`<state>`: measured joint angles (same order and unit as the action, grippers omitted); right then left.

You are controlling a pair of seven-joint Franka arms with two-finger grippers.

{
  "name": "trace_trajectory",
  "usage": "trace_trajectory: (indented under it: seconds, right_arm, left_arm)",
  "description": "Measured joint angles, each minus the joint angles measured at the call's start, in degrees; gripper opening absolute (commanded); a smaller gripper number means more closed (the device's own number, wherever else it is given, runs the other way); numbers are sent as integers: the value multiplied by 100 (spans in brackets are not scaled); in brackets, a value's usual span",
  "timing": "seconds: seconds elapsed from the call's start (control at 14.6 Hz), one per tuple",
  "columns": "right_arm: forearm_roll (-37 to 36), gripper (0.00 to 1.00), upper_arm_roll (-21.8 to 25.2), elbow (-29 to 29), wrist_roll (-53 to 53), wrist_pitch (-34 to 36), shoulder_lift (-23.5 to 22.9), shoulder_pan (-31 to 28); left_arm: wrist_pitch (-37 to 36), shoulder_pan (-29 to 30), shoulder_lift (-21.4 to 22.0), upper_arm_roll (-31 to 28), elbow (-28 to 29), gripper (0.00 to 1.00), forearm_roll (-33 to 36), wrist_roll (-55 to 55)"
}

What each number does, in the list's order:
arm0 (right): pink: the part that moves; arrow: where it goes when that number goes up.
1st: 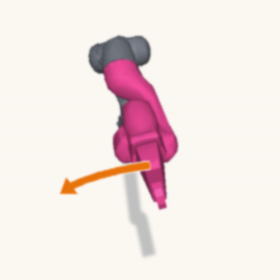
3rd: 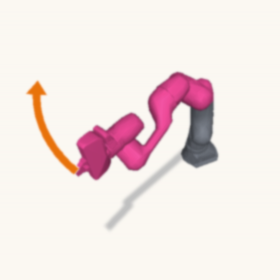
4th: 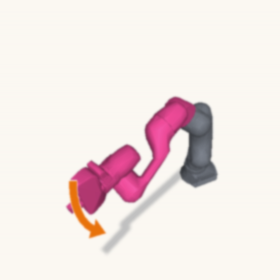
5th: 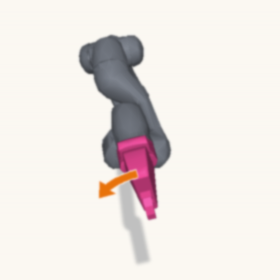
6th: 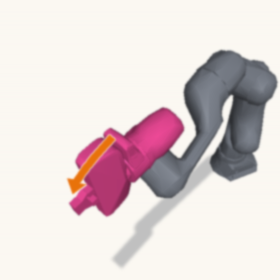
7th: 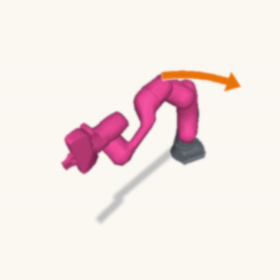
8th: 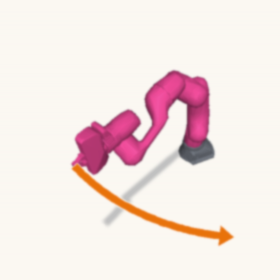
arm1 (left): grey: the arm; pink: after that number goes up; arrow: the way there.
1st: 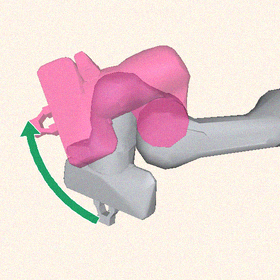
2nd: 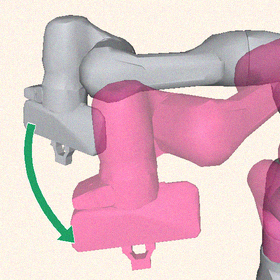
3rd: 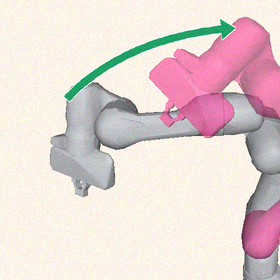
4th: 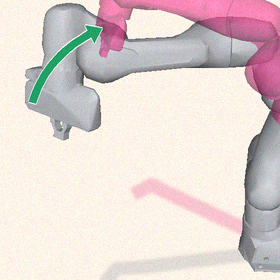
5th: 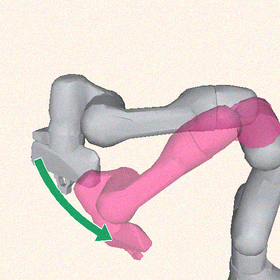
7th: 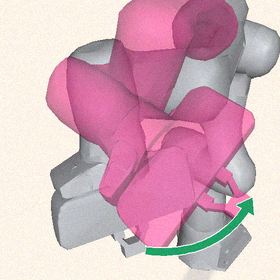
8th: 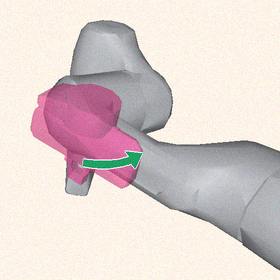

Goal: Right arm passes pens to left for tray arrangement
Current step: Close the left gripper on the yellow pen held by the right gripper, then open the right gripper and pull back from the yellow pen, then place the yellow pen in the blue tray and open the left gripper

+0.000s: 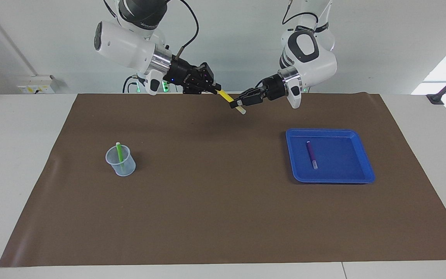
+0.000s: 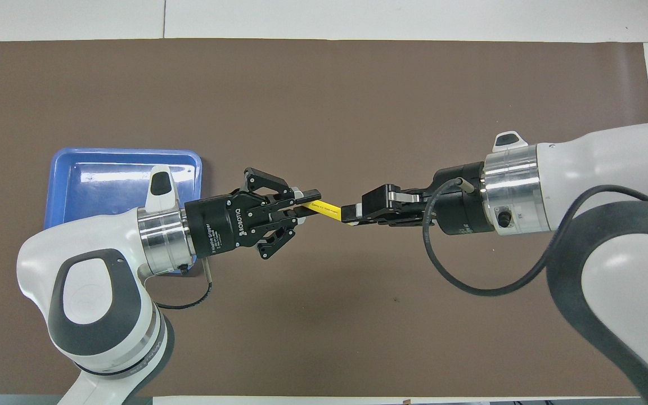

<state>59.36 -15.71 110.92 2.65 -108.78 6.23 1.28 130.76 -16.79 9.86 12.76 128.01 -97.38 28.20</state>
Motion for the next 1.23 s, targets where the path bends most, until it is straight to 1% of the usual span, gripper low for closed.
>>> trace_trajectory:
  seconds: [0.21, 0.27, 0.34, 0.75, 0.89, 1.1, 1.23]
  right_arm:
    - [0, 0, 0, 0, 0, 1, 0, 1]
    - [0, 67, 0, 0, 0, 1, 0, 1]
    - [-2, 100, 0, 0, 0, 1, 0, 1]
    - [-96, 100, 9, -18, -2, -3, 25, 0]
    - [-443, 100, 32, -29, -3, -46, 31, -2]
    - [-1586, 100, 57, -64, 25, -324, 48, 2]
    - [-2018, 100, 154, -65, 51, -409, 74, 18]
  left_arm:
    - [0, 0, 3, -1, 2, 0, 4, -1]
    - [0, 0, 4, -1, 2, 0, 4, -1]
    - [0, 0, 4, -1, 2, 0, 4, -1]
    - [2, 3, 4, -10, 21, 0, 4, 1]
    - [6, 14, 4, -21, 27, 0, 83, 1]
    - [-130, 322, 4, -24, 37, 0, 801, 29]
    - [-575, 715, -24, -28, 36, 0, 1708, 54]
